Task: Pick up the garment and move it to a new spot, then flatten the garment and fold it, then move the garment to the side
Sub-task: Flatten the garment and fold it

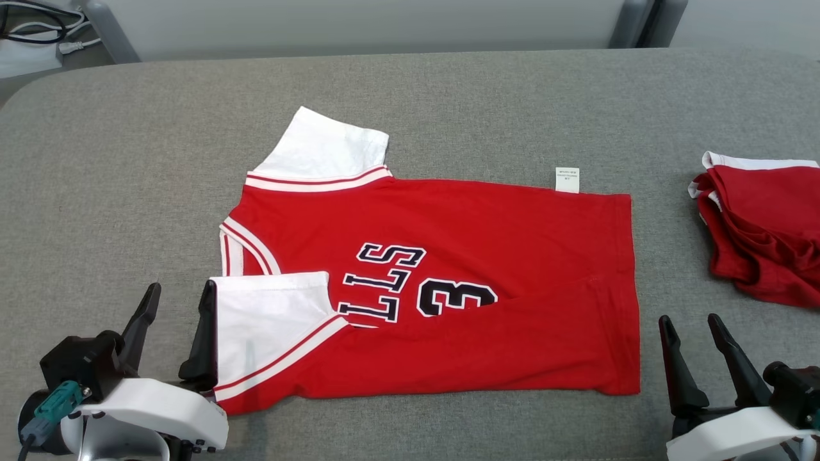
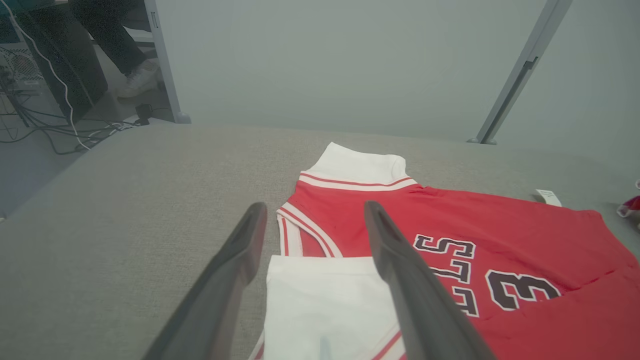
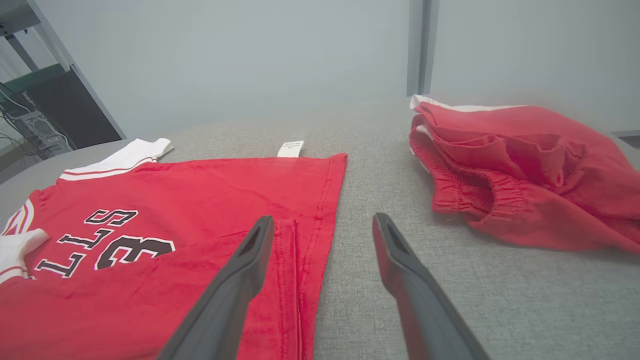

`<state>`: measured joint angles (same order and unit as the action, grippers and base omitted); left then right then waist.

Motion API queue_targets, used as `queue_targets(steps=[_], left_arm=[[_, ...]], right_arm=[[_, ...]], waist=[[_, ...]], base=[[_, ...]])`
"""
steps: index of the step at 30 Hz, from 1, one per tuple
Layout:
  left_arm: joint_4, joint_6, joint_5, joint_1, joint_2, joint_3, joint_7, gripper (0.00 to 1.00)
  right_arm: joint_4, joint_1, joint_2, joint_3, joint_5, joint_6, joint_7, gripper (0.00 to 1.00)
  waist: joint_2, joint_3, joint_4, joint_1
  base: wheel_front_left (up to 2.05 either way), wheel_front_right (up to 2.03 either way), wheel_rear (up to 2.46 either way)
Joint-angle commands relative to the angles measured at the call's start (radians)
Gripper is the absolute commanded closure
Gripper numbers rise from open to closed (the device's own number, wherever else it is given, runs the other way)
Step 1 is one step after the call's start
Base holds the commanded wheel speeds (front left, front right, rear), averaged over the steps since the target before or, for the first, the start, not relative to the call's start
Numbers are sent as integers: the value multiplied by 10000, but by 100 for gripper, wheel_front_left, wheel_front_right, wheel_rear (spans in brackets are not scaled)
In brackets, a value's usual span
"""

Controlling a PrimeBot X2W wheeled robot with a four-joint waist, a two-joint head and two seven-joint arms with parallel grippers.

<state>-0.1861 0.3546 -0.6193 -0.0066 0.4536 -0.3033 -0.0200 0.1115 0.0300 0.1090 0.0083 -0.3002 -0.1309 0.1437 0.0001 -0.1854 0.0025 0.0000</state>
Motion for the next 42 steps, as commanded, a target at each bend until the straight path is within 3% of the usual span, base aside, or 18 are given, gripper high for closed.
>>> queue_targets(steps=[1, 5, 10, 16, 29, 37, 42], left_arm=[[-301, 87, 49, -507, 191, 359, -30, 0], [-318, 70, 76, -679, 189, 263, 68, 0], [-141, -263, -27, -1343, 281, 149, 331, 0], [789, -1265, -412, -3292, 471, -21, 1021, 0], [5113, -3685, -1201, -7996, 690, -267, 2321, 0], [7024, -4460, -1316, -9893, 1142, -422, 3083, 0], [7730, -4677, -1353, -10594, 1353, -603, 3314, 0]], right_arm=[[-215, -187, 68, 242, 48, 2, 36, 0], [-111, -383, -24, 385, 18, 2, 78, 0], [79, -910, 31, 538, -67, 2, 34, 0], [522, -2300, 611, 1018, -178, 2, -358, 0], [2359, -5915, 1299, 3018, -1064, 2, -801, 0], [3136, -7327, 1315, 4106, -1894, 2, -749, 0], [3421, -7812, 1283, 4666, -2505, 2, -709, 0]], waist=[[-1, -12, -44, 0], [-1, -145, -170, 0], [-1, -456, -322, 0], [-1, -1332, -568, 0], [-1, -3134, -1681, 0], [-1, -3933, -2202, 0], [-1, -4199, -2321, 0]], base=[[0, 0, 0], [0, 0, 0], [0, 0, 0], [0, 0, 0], [0, 0, 0], [0, 0, 0], [0, 0, 0]])
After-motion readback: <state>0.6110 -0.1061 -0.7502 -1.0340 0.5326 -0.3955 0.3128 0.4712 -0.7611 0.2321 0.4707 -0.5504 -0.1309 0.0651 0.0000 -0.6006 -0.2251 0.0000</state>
